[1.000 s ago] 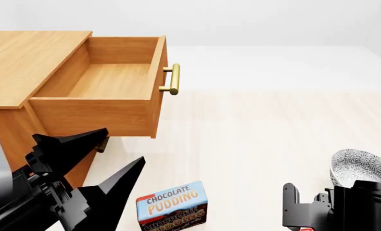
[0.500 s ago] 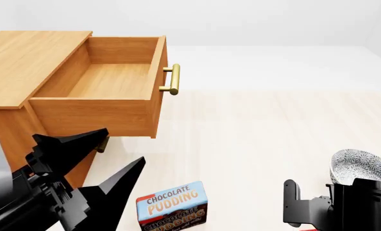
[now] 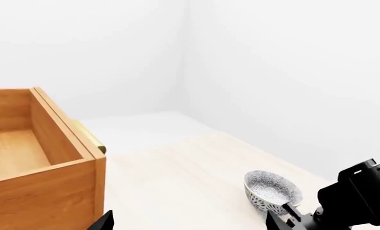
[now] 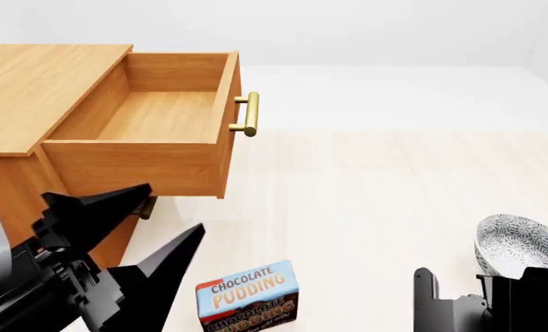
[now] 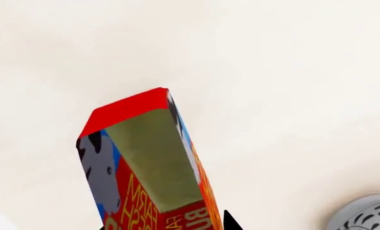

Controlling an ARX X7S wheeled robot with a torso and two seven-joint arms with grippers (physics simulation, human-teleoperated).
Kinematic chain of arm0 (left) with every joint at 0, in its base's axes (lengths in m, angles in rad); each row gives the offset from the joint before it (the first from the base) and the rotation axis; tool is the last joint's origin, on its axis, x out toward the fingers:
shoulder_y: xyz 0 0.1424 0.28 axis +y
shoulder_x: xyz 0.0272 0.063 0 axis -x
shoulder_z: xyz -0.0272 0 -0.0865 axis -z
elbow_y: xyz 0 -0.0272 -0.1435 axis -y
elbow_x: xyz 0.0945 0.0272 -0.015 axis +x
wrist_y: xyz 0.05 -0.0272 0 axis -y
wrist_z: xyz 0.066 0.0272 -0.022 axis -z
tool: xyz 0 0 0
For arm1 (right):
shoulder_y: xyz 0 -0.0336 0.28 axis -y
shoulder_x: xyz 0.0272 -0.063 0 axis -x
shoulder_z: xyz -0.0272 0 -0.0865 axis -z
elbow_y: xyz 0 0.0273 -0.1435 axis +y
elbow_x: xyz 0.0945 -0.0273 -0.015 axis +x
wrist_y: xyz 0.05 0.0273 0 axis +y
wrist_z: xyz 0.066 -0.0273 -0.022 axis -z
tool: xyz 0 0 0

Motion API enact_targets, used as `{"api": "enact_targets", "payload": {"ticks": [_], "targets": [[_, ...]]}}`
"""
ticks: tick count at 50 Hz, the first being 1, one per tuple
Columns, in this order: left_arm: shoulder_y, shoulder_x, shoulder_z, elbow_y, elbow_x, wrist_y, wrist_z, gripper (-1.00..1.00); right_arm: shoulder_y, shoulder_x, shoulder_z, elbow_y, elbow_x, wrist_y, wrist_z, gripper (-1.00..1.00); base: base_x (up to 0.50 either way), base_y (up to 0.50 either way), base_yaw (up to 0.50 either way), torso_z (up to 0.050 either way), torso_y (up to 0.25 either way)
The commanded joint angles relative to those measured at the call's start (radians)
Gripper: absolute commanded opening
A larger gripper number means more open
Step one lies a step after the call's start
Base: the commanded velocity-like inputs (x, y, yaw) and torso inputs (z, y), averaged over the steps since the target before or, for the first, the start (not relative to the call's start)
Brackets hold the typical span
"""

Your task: Put the butter at the back in the top drawer of the cabinet and close it.

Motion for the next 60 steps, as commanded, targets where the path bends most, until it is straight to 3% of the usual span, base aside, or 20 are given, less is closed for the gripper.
{"api": "enact_targets", "payload": {"ticks": [1,31,60], "targets": [[0.014,-0.024,-0.036,0.012,-0.036,0.016,-0.010,1.00,0.080,0.061,0.009,-0.136,0.009,0.071,0.015,-1.00,0.00,0.00,0.00,0.000,0.000],[0.012,-0.024,-0.019,0.013,-0.027,0.017,-0.007,1.00,0.293,0.140,0.074,-0.365,0.051,0.216,-0.005,-1.00,0.00,0.00,0.00,0.000,0.000],[-0.078,-0.066,0.085,-0.010,-0.039,0.004,-0.029,1.00,0.492,0.105,0.219,-0.448,0.137,0.321,-0.058,-1.00,0.00,0.00,0.00,0.000,0.001]]}}
